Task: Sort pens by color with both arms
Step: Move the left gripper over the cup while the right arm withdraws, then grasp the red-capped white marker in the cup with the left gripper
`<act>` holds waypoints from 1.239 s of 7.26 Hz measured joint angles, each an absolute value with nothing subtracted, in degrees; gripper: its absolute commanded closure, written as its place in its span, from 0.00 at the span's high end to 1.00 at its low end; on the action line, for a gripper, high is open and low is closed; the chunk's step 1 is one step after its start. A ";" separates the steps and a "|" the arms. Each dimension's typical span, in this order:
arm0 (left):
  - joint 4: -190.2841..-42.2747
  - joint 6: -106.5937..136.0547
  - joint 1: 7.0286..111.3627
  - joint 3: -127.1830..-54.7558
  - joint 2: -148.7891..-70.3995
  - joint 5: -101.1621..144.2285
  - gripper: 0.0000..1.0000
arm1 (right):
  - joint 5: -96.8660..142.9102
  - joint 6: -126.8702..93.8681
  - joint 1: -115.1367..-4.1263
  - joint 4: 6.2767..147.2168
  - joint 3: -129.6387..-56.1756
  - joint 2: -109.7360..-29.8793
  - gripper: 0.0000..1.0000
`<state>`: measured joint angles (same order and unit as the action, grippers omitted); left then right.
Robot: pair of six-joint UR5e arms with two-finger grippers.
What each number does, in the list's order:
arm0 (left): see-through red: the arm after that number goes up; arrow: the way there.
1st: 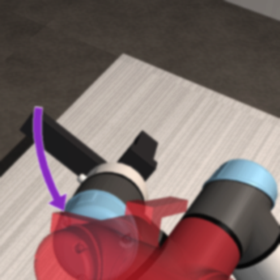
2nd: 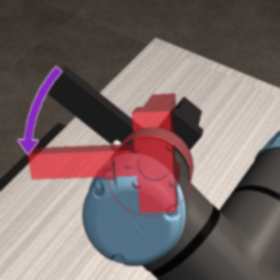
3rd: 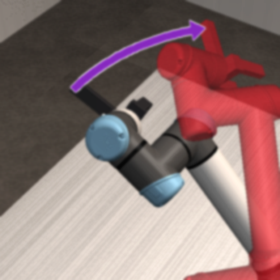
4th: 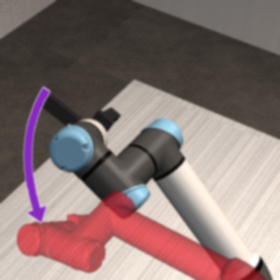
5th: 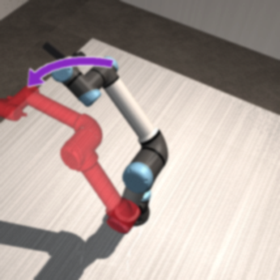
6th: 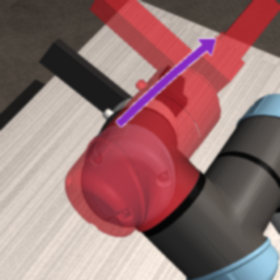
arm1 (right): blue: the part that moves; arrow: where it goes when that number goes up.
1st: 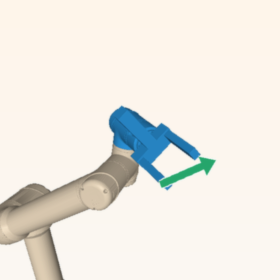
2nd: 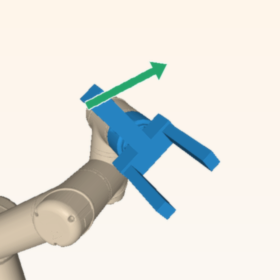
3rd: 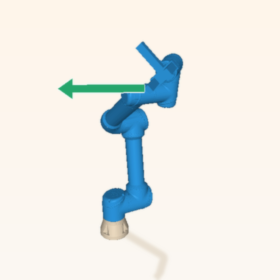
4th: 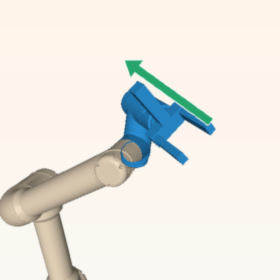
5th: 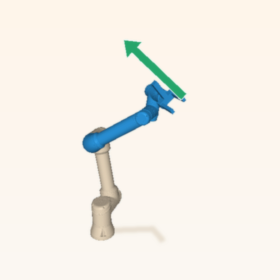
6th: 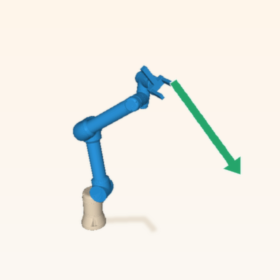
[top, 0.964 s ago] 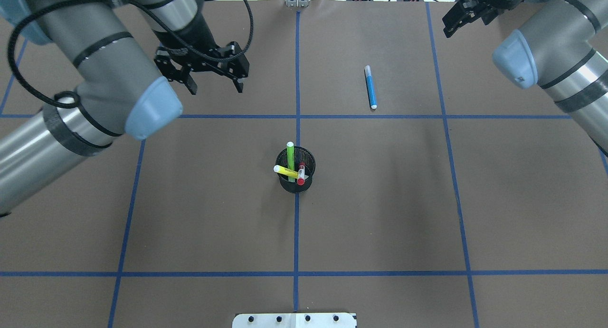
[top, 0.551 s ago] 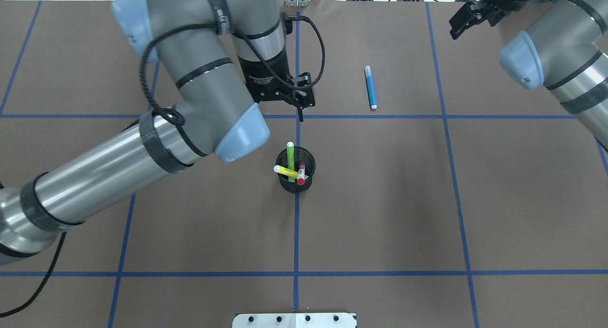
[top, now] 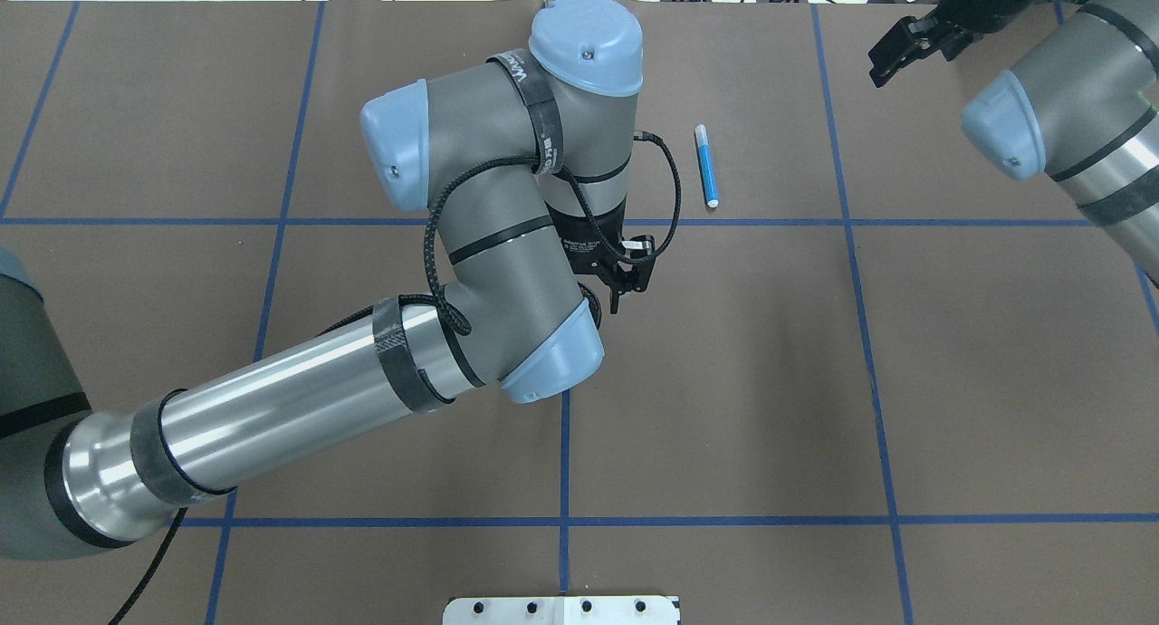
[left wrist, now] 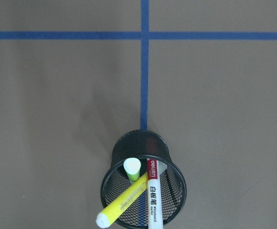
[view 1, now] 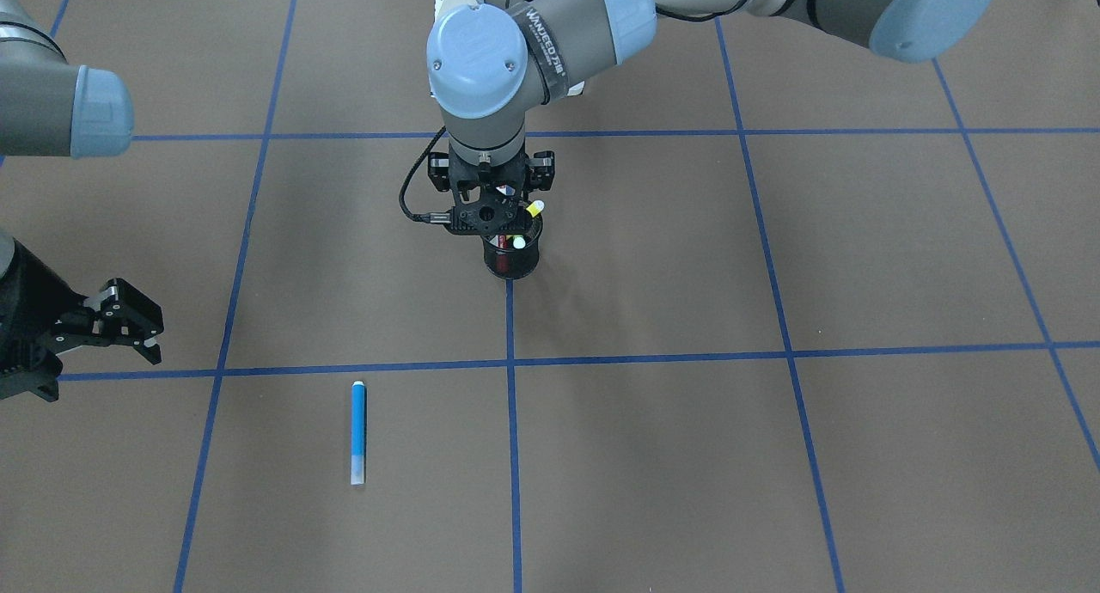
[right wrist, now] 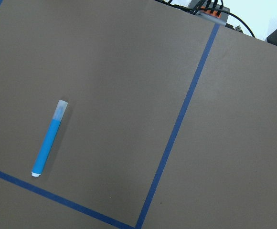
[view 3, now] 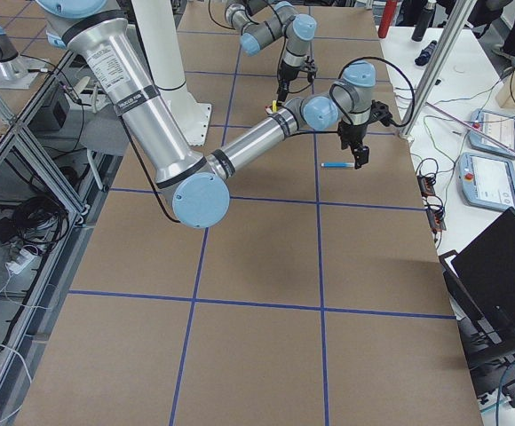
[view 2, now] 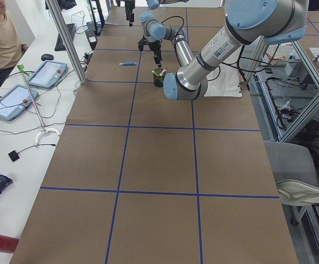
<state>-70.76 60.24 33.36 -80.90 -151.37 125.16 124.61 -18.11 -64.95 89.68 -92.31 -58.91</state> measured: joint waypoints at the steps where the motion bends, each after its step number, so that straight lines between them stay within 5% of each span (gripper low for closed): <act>1: -70.77 60.33 32.34 -80.65 -151.34 125.27 0.65 | 124.57 -18.11 -64.95 89.66 -92.34 -58.94 0.99; 9: -71.10 60.24 30.33 -79.77 -150.52 125.51 0.53 | 124.28 -18.11 -64.95 89.54 -92.52 -59.12 0.99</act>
